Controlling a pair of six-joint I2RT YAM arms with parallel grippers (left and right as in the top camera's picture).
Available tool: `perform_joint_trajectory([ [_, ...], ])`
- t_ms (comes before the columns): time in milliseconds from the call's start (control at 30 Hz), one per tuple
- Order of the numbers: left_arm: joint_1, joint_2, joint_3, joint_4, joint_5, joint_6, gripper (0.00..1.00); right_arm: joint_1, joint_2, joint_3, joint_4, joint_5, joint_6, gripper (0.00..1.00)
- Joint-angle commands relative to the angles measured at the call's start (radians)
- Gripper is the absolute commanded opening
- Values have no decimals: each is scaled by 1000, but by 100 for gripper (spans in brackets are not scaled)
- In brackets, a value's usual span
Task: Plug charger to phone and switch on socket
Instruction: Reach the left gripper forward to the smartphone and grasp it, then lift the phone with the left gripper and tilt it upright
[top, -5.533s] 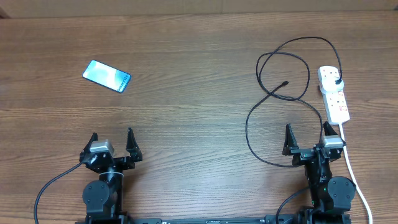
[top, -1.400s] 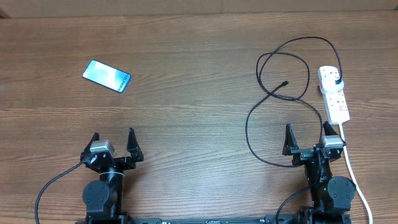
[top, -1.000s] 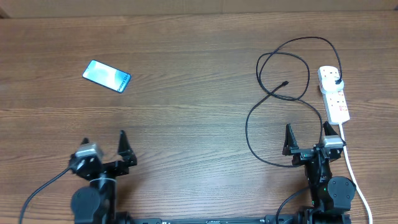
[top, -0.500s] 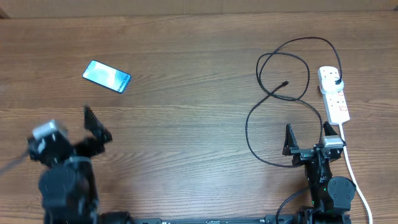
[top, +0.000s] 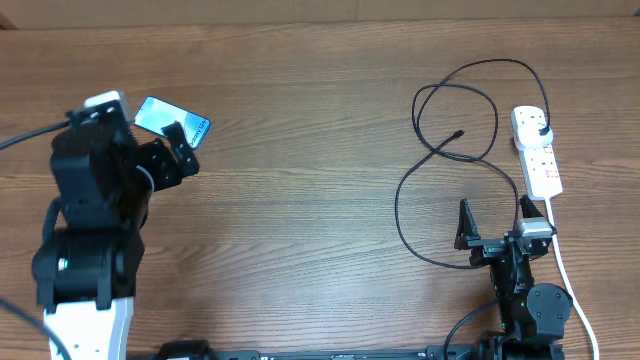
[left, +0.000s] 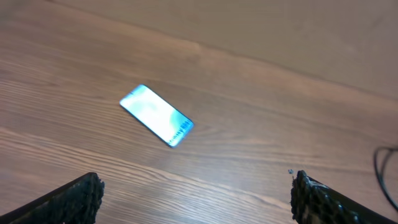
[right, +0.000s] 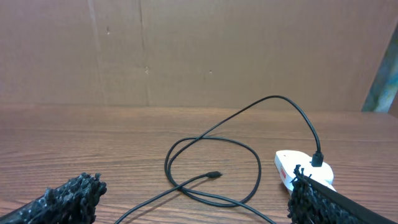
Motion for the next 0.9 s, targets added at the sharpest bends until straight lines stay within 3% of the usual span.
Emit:
perform_joint_trajectory([
  [0,0,41,28,6,117,-6,100,-2,-8,-11,4,-5,2,100],
  [133,1,76,37,26,55,-44,100,-2,-8,-11,4,-5,2,100],
  [233,1,132,82,29,-69,-175,100,-2,-8,-11,4,-5,2,100],
  [333,1,217,146,-7,-82,-327,100,-2,-8,-11,4,-5,2,100],
  [433,1,312,202,-10,-80,-398,100,-2,-8,-11,4,-5,2,100],
  [667,7,597,475,-132,-186,-438,100,-2,-8,-11,4,-5,2,100],
  [867,46,777,702,-245,-117,-430,100,-2,-8,-11,4,-5,2,100],
])
